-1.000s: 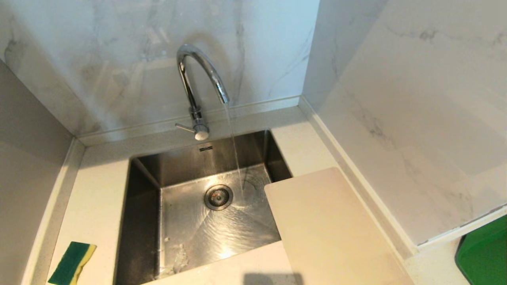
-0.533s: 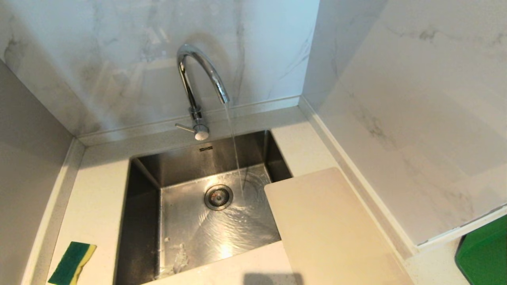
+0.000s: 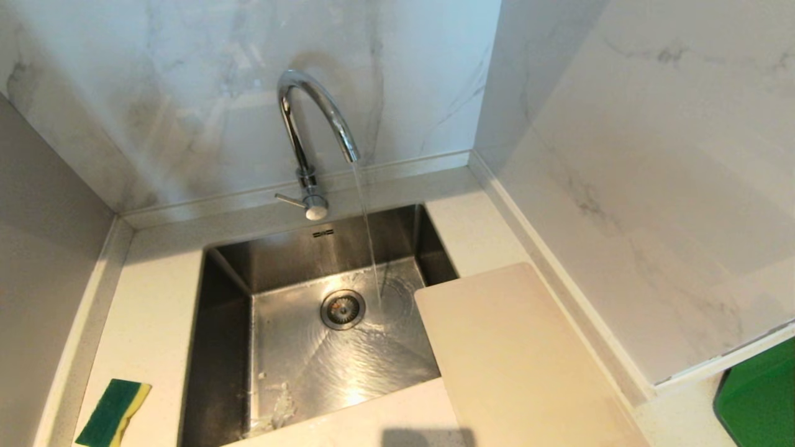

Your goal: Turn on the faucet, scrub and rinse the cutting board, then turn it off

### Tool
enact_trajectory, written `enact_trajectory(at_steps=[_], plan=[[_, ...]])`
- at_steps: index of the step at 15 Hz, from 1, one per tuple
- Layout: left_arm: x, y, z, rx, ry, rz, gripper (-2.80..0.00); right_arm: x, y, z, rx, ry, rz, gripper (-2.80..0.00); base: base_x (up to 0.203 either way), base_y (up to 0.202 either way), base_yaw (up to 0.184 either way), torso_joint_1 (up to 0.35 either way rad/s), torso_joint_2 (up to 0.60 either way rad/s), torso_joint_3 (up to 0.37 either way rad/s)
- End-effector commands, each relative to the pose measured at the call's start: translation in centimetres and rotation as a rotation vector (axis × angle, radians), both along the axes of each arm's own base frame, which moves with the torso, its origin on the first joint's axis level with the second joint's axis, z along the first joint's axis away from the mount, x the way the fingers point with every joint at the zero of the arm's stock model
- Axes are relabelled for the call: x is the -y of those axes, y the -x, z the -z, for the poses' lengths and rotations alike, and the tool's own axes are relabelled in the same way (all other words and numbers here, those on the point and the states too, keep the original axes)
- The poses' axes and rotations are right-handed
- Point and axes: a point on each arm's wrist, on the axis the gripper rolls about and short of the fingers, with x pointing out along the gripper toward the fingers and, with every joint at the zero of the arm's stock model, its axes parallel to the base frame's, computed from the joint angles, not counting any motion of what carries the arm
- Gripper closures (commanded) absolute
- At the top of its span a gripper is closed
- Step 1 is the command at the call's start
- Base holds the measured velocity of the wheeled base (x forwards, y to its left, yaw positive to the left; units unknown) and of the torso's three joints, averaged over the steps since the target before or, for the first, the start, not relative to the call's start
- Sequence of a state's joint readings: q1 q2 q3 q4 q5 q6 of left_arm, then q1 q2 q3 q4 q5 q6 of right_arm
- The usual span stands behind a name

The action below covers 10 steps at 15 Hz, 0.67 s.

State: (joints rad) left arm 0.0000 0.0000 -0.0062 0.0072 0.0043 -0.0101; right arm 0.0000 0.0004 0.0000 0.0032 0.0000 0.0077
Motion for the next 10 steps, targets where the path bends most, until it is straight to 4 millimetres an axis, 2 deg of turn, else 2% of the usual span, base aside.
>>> enact_trajectory(at_steps=[1,10], plan=[[0.00,-0.01,0.00,-0.002,0.001,0.000,0.00,0.00,0.00,0.00,0.001,0.000,-0.001,0.00,0.000,0.000,0.000,0.000,0.00,0.000],[0.00,0.00,-0.02,-0.002,-0.001,0.000,0.00,0.00,0.00,0.00,0.000,-0.005,0.000,0.00,0.000,0.000,0.000,0.000,0.00,0.000]])
